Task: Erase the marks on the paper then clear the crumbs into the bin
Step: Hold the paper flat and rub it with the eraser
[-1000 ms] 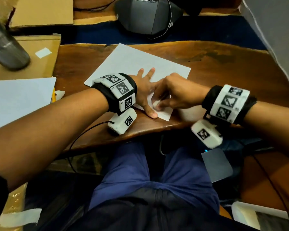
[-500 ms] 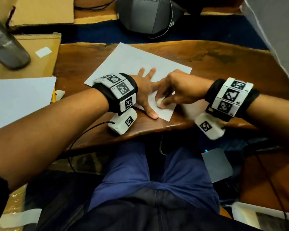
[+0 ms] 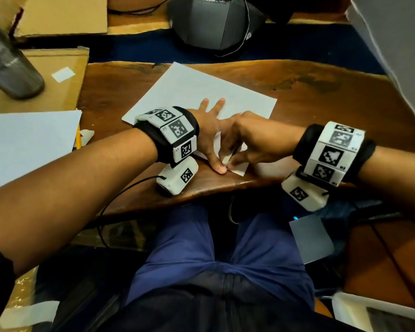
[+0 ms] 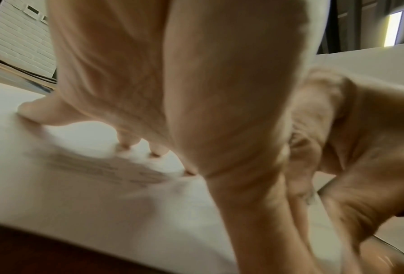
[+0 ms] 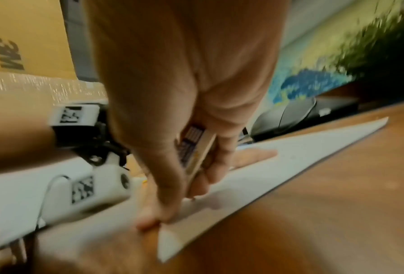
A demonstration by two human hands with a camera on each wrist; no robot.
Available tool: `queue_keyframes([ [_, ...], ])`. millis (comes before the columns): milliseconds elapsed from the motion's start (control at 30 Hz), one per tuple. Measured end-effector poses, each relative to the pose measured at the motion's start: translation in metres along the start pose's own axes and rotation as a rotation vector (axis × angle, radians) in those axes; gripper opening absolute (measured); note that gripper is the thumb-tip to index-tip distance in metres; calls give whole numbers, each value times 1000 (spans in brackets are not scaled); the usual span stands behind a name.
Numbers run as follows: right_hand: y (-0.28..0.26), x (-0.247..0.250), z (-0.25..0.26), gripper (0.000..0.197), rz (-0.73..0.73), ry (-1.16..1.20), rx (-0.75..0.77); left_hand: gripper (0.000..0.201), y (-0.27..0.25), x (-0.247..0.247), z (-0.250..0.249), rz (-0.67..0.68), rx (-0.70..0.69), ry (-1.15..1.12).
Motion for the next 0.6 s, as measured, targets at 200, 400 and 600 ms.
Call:
queue_keyframes([
  [200,-1,19,-22,20,-78,-24,-170,147,-1,0,-2,-16,32,8],
  [400,-7,41,0,19,-256,-36,-105,142,0,0,2,-24,7,-3],
  [600,-6,29,-30,22,-197,-163,-295,116,-11,19,9,-25,-15,-5],
])
Point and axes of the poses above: each hand's wrist, its own y-axis towards the middle knuckle, its own x-axis out of the back of the hand, z = x × y, the point moved 1 cm from there along y, towards the middle knuckle, and after that the axes turned 10 degrees about -y, right-handed, at the moved point
